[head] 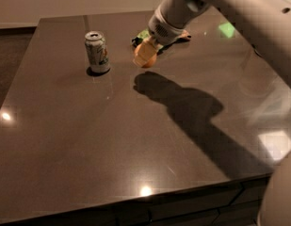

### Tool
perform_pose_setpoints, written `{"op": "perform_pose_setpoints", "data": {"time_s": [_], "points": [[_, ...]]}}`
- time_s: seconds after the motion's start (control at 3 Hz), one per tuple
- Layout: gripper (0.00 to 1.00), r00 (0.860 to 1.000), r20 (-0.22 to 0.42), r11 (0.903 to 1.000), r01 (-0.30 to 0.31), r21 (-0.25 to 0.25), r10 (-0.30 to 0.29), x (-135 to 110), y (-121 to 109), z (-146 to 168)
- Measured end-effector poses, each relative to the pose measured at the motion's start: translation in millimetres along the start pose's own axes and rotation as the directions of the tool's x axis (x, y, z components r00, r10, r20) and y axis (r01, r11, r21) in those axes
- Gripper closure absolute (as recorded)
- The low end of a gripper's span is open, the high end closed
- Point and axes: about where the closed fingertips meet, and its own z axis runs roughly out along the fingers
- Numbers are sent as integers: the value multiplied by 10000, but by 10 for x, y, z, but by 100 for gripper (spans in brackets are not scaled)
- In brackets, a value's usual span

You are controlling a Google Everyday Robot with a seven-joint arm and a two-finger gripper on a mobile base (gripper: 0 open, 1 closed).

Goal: Move orange near 7up can

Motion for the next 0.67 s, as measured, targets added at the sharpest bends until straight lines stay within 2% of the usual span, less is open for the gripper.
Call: {"op": "perform_pose_setpoints", "data": {"time_s": [0.67], "points": [[100, 9984, 372, 9980, 434, -466, -417, -331, 149, 405]]}}
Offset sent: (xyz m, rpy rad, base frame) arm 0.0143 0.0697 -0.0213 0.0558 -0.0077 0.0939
